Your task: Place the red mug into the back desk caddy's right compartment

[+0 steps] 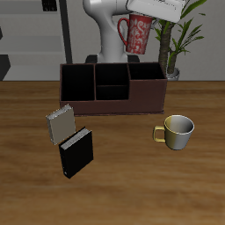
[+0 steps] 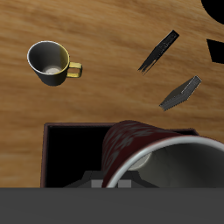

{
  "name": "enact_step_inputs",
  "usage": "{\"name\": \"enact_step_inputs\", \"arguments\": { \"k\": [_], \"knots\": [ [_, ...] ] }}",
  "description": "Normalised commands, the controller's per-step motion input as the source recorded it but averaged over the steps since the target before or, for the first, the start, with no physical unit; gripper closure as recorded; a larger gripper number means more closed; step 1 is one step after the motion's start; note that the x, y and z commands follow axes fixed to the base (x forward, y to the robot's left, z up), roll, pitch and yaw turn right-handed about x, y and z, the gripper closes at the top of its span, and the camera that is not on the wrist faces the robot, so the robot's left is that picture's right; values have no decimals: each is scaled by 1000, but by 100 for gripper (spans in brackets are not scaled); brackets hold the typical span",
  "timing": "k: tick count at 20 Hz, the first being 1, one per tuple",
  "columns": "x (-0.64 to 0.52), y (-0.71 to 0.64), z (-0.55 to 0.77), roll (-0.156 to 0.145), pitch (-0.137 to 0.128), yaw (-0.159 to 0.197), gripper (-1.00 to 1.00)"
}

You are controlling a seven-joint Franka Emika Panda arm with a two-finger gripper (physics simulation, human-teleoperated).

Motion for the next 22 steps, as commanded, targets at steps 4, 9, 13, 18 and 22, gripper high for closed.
{"name": "enact_step_inputs", "arguments": {
  "k": [4, 9, 13, 18, 22],
  "knots": [
    [-156, 264, 143, 8, 9, 9, 100],
    [-23, 198, 62, -1, 25, 4, 100],
    [3, 223, 14, 13, 28, -16, 100],
    [7, 180, 1, 16, 23, -67, 100],
    [67, 142, -11, 18, 19, -42, 100]
  ]
}}
